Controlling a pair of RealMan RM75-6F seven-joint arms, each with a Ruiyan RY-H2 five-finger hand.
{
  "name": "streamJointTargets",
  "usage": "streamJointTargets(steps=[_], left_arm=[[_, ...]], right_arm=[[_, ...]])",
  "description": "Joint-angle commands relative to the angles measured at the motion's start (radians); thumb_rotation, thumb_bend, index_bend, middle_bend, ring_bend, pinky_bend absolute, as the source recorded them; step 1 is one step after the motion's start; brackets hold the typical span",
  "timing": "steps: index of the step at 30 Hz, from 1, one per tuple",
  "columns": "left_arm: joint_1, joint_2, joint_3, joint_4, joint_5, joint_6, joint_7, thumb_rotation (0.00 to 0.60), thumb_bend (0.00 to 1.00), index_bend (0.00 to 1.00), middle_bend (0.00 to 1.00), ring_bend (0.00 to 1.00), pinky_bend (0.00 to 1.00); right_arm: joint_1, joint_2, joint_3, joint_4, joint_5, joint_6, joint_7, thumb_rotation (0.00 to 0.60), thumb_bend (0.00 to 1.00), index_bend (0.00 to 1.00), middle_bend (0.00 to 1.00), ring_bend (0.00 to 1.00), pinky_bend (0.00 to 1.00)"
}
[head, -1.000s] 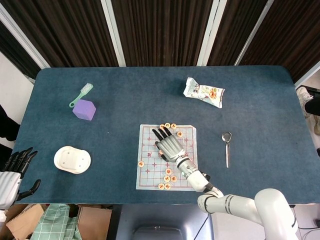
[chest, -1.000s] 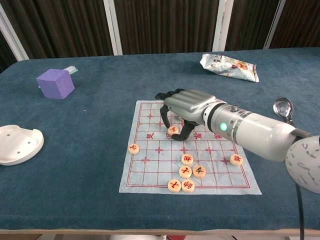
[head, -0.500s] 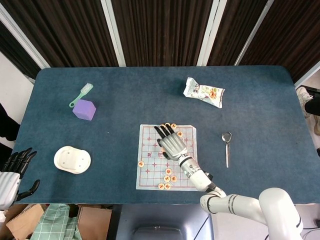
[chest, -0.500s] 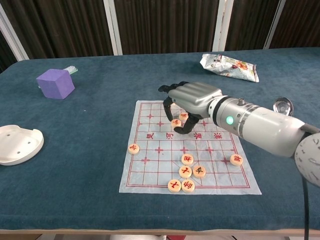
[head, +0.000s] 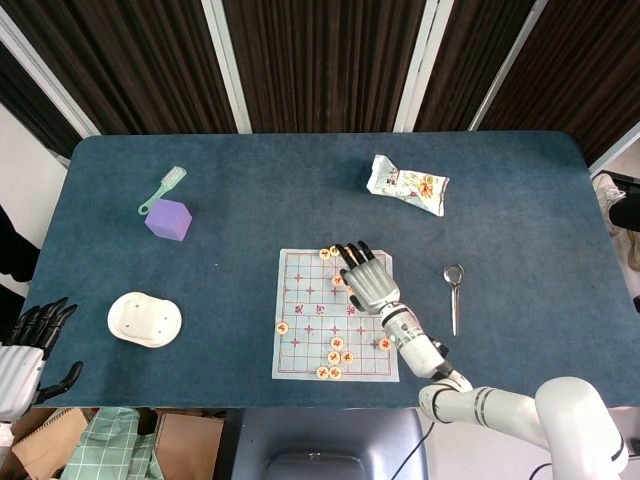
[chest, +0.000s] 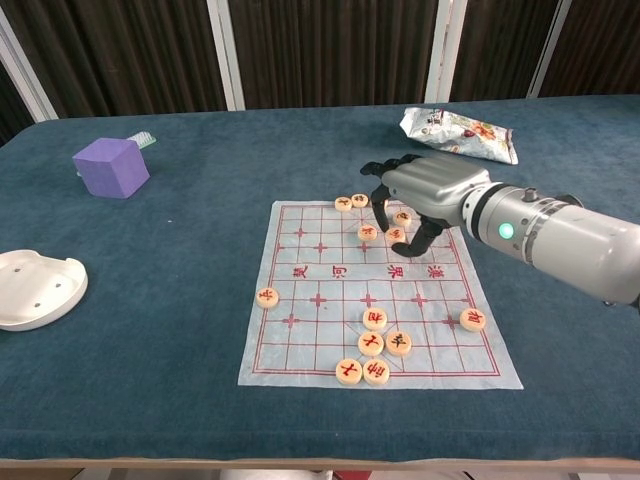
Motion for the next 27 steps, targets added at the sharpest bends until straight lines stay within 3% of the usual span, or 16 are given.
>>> streamJointTargets(steps=[1, 20, 24, 27], left_arm=[[0.000, 0.000, -0.001, -0.001, -0.001, 0.000, 0.001, 0.600, 0.36, 0.00, 0.00, 0.00, 0.00], [0.002, 0.002, 0.000, -0.004, -0.001, 0.001, 0.002, 0.600, 0.37, 0.00, 0.00, 0.00, 0.00], [0.004, 0.003, 0.002, -0.006, 0.004, 0.007, 0.002, 0.600, 0.37, 0.00, 0.00, 0.00, 0.00], [0.005, 0.004, 0.003, -0.005, 0.006, 0.009, 0.001, 0.600, 0.37, 0.00, 0.00, 0.00, 0.00]], right_arm=[[0.002, -0.009, -0.002, 0.016, -0.005, -0.003, 0.008, 0.600, 0.49, 0.66, 0.11, 0.00, 0.00], [0.003, -0.020, -0.002, 0.019, -0.006, -0.003, 0.008, 0.600, 0.49, 0.52, 0.11, 0.00, 0.00], [-0.009, 0.003, -0.005, -0.018, -0.025, 0.021, 0.023, 0.600, 0.49, 0.51, 0.11, 0.00, 0.00], [-0.043, 0.063, -0.018, -0.109, -0.062, 0.076, 0.044, 0.600, 0.49, 0.47, 0.10, 0.00, 0.00]])
